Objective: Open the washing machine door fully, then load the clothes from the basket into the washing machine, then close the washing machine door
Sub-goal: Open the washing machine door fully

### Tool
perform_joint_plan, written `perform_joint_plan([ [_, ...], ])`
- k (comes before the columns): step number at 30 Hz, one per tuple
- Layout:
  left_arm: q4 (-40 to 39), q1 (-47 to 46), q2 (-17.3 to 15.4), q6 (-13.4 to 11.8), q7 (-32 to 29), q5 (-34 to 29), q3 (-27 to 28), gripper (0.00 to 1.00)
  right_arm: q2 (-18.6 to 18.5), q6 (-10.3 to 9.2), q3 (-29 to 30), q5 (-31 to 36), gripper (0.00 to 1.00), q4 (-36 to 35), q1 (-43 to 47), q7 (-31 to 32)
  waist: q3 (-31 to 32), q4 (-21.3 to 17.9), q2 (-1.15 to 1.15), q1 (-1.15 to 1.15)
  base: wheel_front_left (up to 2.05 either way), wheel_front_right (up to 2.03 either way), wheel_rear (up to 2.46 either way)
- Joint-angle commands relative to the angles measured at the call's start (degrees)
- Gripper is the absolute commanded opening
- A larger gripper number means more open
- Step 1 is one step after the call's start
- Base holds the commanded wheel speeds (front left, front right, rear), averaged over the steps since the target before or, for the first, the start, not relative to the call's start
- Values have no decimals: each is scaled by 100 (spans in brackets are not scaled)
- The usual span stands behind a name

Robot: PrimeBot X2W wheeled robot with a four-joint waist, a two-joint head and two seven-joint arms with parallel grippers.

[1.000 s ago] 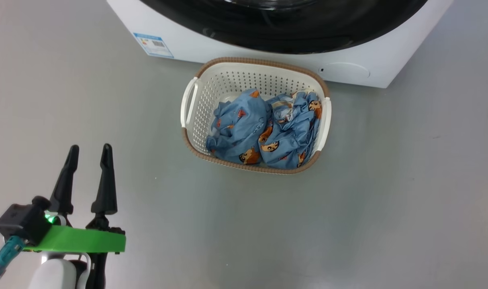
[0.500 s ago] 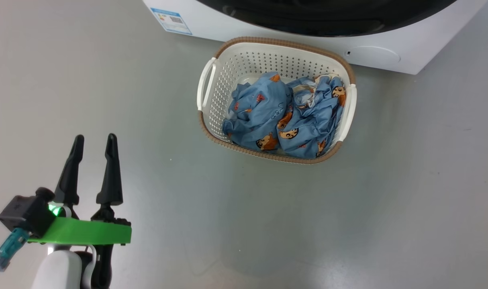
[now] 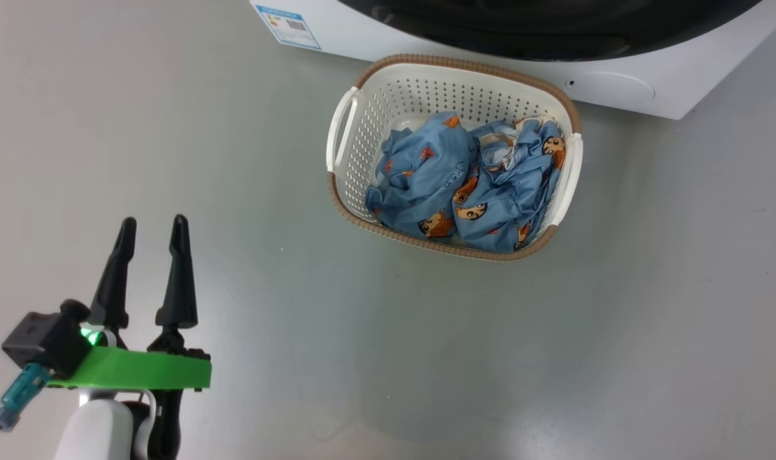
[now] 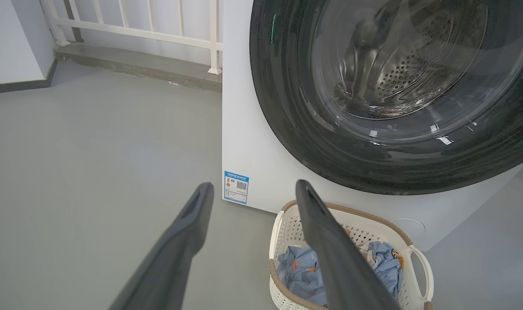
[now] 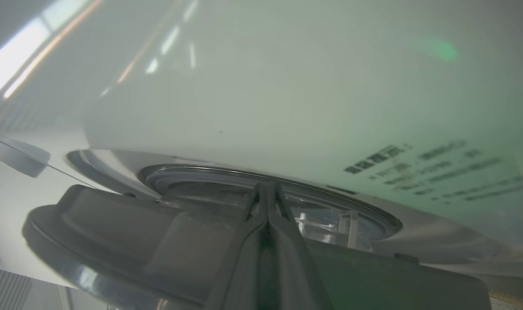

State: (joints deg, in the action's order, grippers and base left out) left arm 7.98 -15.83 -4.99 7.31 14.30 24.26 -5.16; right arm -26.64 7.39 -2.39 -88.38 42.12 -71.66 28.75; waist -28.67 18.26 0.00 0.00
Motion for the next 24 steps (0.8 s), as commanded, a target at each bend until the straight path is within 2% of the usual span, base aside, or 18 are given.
perform_joint_plan([
  [1, -77, -80, -156, 18, 70, -50, 233, 100, 157, 10, -108, 53, 0, -131, -6, 107, 46, -18, 0, 0, 0, 0, 0],
  [12, 47, 55, -258, 18, 70, -91, 249, 100, 381, 10, -371, -26, 0, -66, 497, 550, 546, -224, 0, 0, 0, 0, 0],
  [24, 138, 428, -369, 18, 70, -106, 301, 100, 675, 10, -625, -107, 0, -483, 1537, 823, 1323, -471, 0, 0, 0, 0, 0],
])
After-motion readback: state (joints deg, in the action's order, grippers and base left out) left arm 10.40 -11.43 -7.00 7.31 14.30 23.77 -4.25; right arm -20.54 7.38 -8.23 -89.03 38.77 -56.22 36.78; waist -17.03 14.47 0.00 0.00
